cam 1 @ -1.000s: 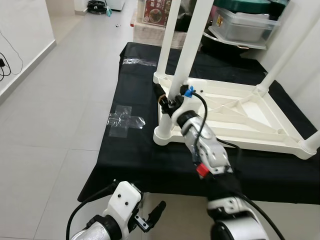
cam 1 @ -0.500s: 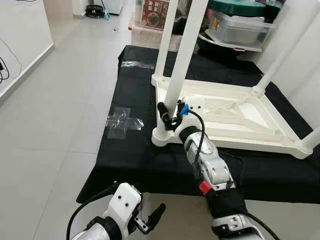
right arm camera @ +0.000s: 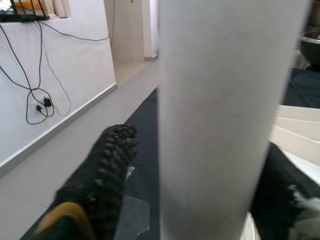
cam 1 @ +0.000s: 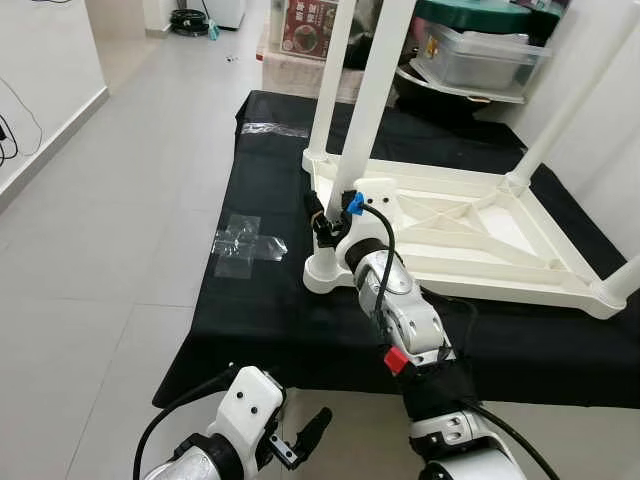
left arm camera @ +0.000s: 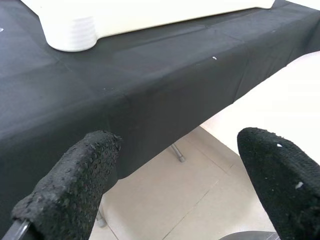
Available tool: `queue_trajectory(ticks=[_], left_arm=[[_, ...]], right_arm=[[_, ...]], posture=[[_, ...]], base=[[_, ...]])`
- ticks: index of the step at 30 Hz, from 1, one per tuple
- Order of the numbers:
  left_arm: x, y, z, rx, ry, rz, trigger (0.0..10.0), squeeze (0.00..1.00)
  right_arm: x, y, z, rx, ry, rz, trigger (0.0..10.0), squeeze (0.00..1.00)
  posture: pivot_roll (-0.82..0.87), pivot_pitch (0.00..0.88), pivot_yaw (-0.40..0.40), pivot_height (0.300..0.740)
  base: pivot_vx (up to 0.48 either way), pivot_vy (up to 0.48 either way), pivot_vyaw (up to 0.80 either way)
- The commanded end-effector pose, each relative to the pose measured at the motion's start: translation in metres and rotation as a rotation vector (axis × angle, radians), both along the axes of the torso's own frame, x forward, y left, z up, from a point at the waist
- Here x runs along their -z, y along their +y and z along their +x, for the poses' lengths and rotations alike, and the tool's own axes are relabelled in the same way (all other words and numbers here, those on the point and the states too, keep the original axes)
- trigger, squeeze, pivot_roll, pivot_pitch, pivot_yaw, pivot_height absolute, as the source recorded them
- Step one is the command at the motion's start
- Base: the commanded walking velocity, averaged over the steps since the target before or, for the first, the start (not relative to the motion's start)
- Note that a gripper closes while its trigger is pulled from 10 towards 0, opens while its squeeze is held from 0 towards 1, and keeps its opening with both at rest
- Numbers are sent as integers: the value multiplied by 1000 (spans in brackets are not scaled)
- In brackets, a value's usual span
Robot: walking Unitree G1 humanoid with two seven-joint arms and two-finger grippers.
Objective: Building children table
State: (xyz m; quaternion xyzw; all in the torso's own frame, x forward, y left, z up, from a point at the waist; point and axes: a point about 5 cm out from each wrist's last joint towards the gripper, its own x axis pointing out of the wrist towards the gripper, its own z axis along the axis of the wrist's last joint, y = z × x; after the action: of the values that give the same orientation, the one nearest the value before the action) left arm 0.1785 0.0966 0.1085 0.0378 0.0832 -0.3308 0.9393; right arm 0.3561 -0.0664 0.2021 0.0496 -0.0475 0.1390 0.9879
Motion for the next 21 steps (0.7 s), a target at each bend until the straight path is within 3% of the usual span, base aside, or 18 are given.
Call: queue_trajectory(ticks=[1, 7, 16, 18, 21], left_arm=[[4, -1, -2, 9, 19, -1, 10000, 0], [4, -1, -1, 11, 22, -3, 10000, 0], [5, -2, 0, 18, 25, -6, 10000, 0], [5, -2, 0, 20, 25, -4, 10000, 0], [5, -1, 1, 25, 28, -7, 10000, 0]], right_arm=[[4, -1, 0, 4, 16, -21, 0, 0], [10, -1, -11, -49, 21, -32, 0, 0], [18, -15, -21, -161, 28, -27, 0, 0], [18, -23, -27, -270, 45, -6, 0, 0], [14, -56, -44, -453, 69, 7, 0, 0]], posture=[[110, 50, -163, 740], [104, 53, -159, 740], [97, 55, -158, 740], [95, 59, -153, 740], [78, 60, -143, 740]], base=[[0, 0, 0], [0, 0, 0], [0, 0, 0], [0, 0, 0], [0, 0, 0]])
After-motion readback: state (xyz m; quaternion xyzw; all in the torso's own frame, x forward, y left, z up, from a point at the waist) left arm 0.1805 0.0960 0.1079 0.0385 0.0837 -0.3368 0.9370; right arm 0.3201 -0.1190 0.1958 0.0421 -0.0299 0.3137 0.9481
